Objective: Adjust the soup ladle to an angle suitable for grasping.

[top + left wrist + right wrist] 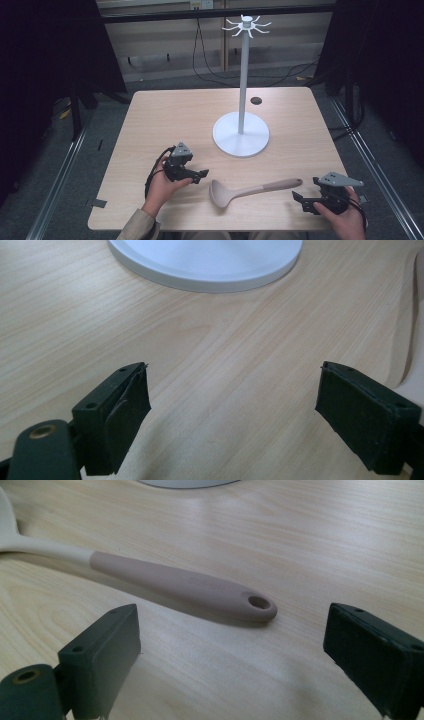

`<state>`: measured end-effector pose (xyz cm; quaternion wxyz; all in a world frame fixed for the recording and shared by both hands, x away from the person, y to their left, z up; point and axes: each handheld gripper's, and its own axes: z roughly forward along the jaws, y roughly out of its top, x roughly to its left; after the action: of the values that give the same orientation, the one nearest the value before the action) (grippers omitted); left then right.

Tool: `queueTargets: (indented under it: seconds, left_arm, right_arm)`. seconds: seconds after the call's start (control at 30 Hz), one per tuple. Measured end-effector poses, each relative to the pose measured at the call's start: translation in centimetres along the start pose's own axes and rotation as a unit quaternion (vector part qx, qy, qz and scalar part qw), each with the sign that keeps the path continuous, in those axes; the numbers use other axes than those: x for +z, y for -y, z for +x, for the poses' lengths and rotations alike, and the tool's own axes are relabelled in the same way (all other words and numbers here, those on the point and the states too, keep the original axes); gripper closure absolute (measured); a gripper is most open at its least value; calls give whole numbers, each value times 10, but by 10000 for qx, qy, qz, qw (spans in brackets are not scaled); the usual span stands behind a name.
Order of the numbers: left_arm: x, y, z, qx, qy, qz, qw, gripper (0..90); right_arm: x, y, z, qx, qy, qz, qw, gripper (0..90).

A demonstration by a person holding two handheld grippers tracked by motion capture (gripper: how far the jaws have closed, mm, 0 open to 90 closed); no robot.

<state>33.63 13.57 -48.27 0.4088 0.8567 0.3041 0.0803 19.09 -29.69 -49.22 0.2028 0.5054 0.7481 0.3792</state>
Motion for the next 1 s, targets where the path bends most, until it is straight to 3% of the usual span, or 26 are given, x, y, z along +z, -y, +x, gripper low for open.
queueTargets:
  seconds: [0.23, 0.37, 0.47, 0.5, 0.67, 0.8, 1.0]
  left_arm:
    - [2, -4, -2, 39, -13, -47, 10000, 136]
    - [1, -4, -1, 57, -23, -42, 10000, 136]
    - [1, -4, -1, 39, -45, -50, 10000, 136]
    - [0, -3, -1, 42, -51, -48, 10000, 136]
    - [-1, -3, -1, 54, -39, -88, 9999, 136]
    - [-2, -3, -1, 44, -74, -75, 9999, 136]
    - [-2, -3, -2, 57, -68, -98, 9999, 136]
  right_arm:
    - [1, 3, 9, -161, -81, 105, 9998, 166]
    - [-1, 2, 10, -290, -67, 23, 9996, 353]
    - [0, 3, 10, -309, -44, 58, 9995, 413]
    - [1, 4, 9, -326, -78, 127, 9994, 491]
    - [3, 3, 11, -413, -106, 189, 9989, 573]
    - [0, 1, 9, -414, -36, 152, 9990, 639]
    - [-4, 2, 0, -410, 321, 166, 9985, 805]
